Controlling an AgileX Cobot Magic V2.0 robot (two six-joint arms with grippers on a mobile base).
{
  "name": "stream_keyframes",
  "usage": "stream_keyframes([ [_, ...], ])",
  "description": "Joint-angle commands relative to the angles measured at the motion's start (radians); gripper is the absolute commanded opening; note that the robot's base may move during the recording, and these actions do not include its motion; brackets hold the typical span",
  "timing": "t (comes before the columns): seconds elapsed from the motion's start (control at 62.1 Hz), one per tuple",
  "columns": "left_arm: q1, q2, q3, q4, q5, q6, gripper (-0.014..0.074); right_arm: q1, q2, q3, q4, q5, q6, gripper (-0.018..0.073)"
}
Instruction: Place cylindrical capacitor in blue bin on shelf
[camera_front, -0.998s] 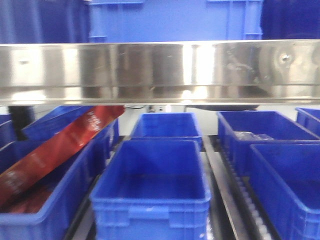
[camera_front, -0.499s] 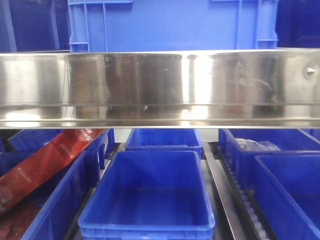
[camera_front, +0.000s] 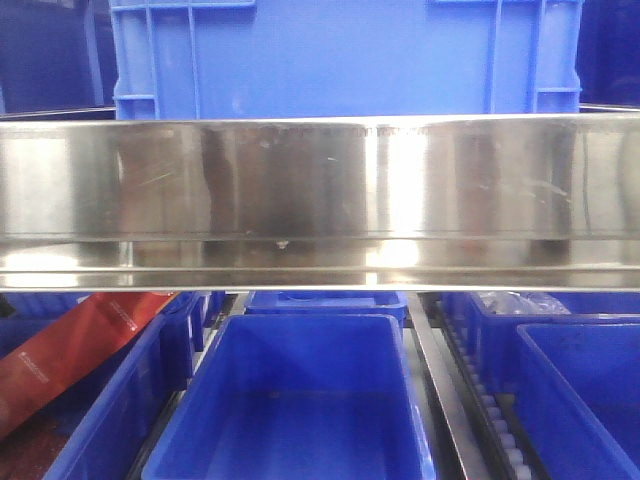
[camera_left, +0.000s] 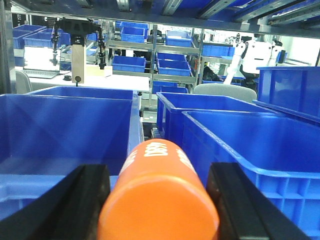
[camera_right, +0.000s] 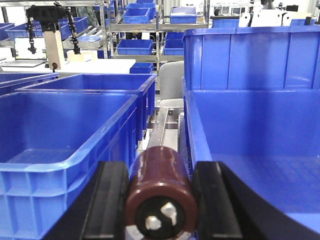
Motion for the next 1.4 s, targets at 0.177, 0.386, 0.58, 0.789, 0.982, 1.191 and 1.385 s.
stream_keyframes([
  [0.177,-0.006,-0.006,0.001,-0.003,-0.027,0.004,-0.0111,0.001,-0.006,0.004,-0.009,-0.027,-0.005,-0.0165],
  [0.386,-0.006,-0.006,0.001,-0.003,-0.027,0.004,-0.0111,0.001,-0.006,0.004,-0.012,-0.130,-0.005,-0.0165],
  [0.58,-0.006,-0.006,0.001,-0.003,-0.039,0.004,-0.0111,0.001,-0.006,0.004,-0.012,-0.254,-0.005,-0.0165],
  [0.789,-0.006,-0.006,0.001,-0.003,-0.057,0.004,-0.0111,0.001,-0.006,0.004,-0.012,-0.252,-0.005,-0.0165],
  [0.982,-0.006,0.047,-0.040,-0.008,-0.059,0.004,-0.0111,0.003,0.013,-0.007,-0.019,-0.278,-0.005,-0.0165],
  [1.191,-0.093,0.237,-0.192,-0.006,-0.042,0.053,-0.0111,0.091,0.144,-0.147,-0.117,-0.242,-0.005,-0.0165],
  [1.385,-0.248,0.443,-0.345,-0.006,-0.076,0.088,-0.0111,0.214,0.330,-0.272,-0.118,-0.242,-0.005,-0.0165],
])
